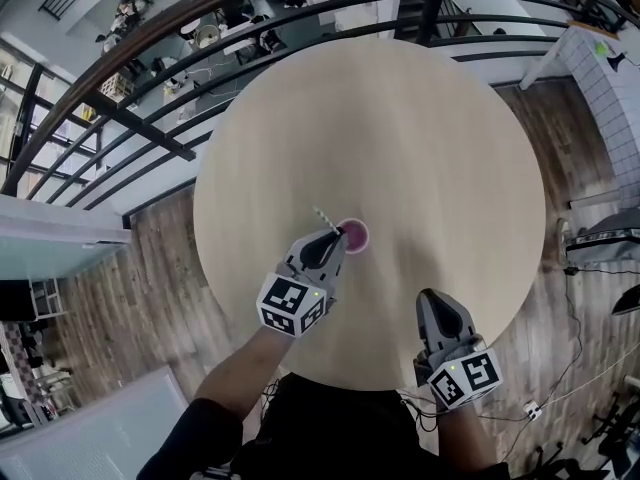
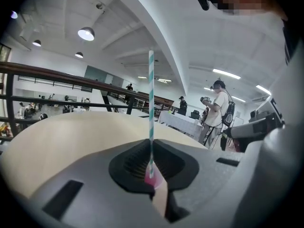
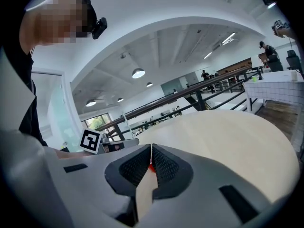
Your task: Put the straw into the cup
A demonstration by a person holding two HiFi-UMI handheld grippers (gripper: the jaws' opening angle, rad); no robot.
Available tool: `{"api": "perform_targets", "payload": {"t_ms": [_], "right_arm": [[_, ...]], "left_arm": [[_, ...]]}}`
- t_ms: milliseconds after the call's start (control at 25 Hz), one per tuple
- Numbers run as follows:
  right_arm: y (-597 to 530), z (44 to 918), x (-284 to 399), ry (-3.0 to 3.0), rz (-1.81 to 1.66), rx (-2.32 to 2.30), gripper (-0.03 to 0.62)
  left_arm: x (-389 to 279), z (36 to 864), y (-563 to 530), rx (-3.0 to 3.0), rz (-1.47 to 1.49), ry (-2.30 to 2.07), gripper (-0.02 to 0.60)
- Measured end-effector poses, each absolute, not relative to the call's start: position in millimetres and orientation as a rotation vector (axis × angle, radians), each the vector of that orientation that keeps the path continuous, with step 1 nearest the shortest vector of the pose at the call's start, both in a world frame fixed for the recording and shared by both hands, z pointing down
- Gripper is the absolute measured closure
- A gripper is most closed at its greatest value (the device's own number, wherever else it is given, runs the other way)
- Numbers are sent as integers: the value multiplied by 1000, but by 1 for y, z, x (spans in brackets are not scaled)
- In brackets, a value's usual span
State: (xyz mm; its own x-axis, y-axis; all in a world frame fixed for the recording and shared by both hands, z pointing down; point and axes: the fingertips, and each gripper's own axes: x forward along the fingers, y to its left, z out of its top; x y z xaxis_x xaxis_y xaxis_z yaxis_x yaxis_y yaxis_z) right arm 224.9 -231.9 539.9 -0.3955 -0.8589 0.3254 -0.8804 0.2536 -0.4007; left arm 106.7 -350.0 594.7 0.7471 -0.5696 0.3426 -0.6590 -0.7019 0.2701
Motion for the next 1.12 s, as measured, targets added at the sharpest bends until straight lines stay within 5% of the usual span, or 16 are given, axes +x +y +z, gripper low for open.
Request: {"api": "perform_targets", "payload": {"t_ms": [920,1120], "right_arm": [[-217,541,232,-2427,826,1731,571],[-213,541,231,-2432,819,1734,571]], "left_arm": [[113,648,-345,2517,497,-926,557],[109,645,-342,2514,496,-952,508]]}}
